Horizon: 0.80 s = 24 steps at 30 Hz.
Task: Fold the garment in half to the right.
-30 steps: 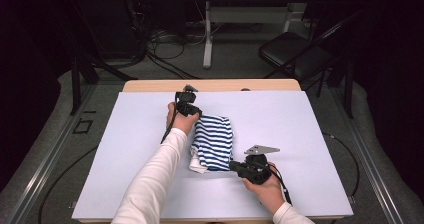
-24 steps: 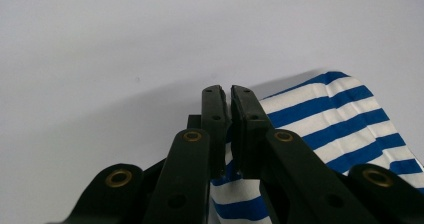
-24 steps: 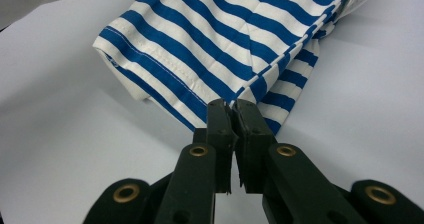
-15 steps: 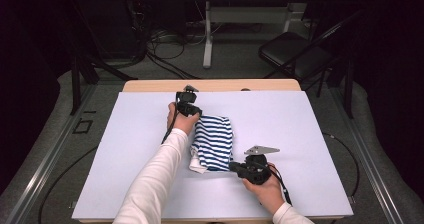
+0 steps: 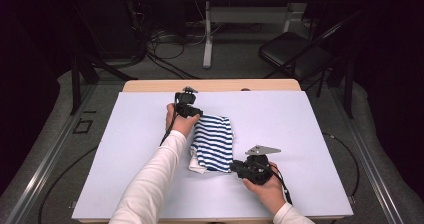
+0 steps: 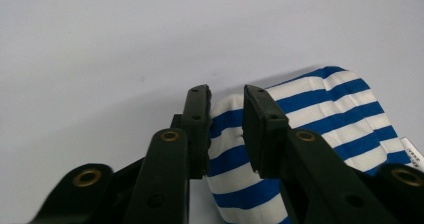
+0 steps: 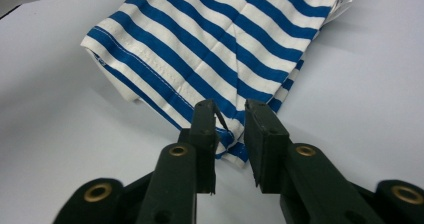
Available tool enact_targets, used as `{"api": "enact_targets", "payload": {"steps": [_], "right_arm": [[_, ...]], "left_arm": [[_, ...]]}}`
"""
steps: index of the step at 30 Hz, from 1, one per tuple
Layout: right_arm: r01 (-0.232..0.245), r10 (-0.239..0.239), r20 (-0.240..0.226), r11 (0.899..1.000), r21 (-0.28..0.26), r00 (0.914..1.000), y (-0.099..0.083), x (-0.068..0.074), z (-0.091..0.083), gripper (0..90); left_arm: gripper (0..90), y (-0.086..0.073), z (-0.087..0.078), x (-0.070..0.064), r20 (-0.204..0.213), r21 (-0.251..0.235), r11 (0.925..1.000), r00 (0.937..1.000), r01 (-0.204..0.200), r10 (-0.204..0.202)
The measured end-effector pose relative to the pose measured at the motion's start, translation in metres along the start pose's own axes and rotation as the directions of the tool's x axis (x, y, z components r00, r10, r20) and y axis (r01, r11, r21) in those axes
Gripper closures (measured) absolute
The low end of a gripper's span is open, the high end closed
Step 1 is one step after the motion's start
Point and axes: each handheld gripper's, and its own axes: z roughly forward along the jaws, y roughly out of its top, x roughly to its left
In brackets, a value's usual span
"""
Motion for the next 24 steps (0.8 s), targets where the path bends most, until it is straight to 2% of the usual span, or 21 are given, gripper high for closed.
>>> {"api": "enact_targets", "payload": {"steps": [8,11,13,15,16,18,20,22,24], "right_arm": [[0.033,-0.032,0.039,0.999,-0.033,0.9987,0.002,0.003,-0.004,63.7],[0.04,-0.037,0.056,0.998,-0.05,0.9978,0.003,0.003,-0.006,56.1],[0.053,-0.048,0.067,0.996,-0.067,0.9966,0.004,0.003,-0.008,49.6],[0.06,-0.055,0.074,0.995,-0.078,0.9958,0.005,0.003,-0.01,44.4],[0.065,-0.059,0.076,0.995,-0.081,0.9953,0.006,0.003,-0.011,41.5],[0.069,-0.062,0.078,0.993,-0.091,0.995,0.007,0.003,-0.012,32.1],[0.073,-0.065,0.083,0.992,-0.098,0.9944,0.008,0.004,-0.014,27.6],[0.079,-0.07,0.081,0.99,-0.114,0.9943,0.009,0.005,-0.014,24.4],[0.077,-0.068,0.08,0.991,-0.114,0.9945,0.009,0.006,-0.015,23.0]], "left_arm": [[54.4,-0.002,-0.011,-0.004,0.016,-0.047,0.9981,0.9991,-0.038,0.039],[48.5,-0.006,-0.017,-0.007,0.02,-0.076,0.9948,0.9974,-0.067,0.069],[47.8,-0.009,-0.021,-0.008,0.03,-0.091,0.9918,0.9952,-0.089,0.093],[47.1,-0.012,-0.026,-0.008,0.045,-0.097,0.9919,0.9951,-0.083,0.087],[47.3,-0.014,-0.028,-0.007,0.079,-0.11,0.99,0.9921,-0.088,0.097],[43.7,-0.02,-0.033,-0.007,0.078,-0.121,0.9889,0.9923,-0.086,0.096],[43.2,-0.026,-0.038,-0.005,0.093,-0.134,0.9872,0.9907,-0.087,0.1],[36.0,-0.034,-0.042,-0.002,0.117,-0.142,0.9854,0.9868,-0.095,0.112],[30.3,-0.041,-0.045,0.001,0.118,-0.147,0.9844,0.9864,-0.096,0.114]]}}
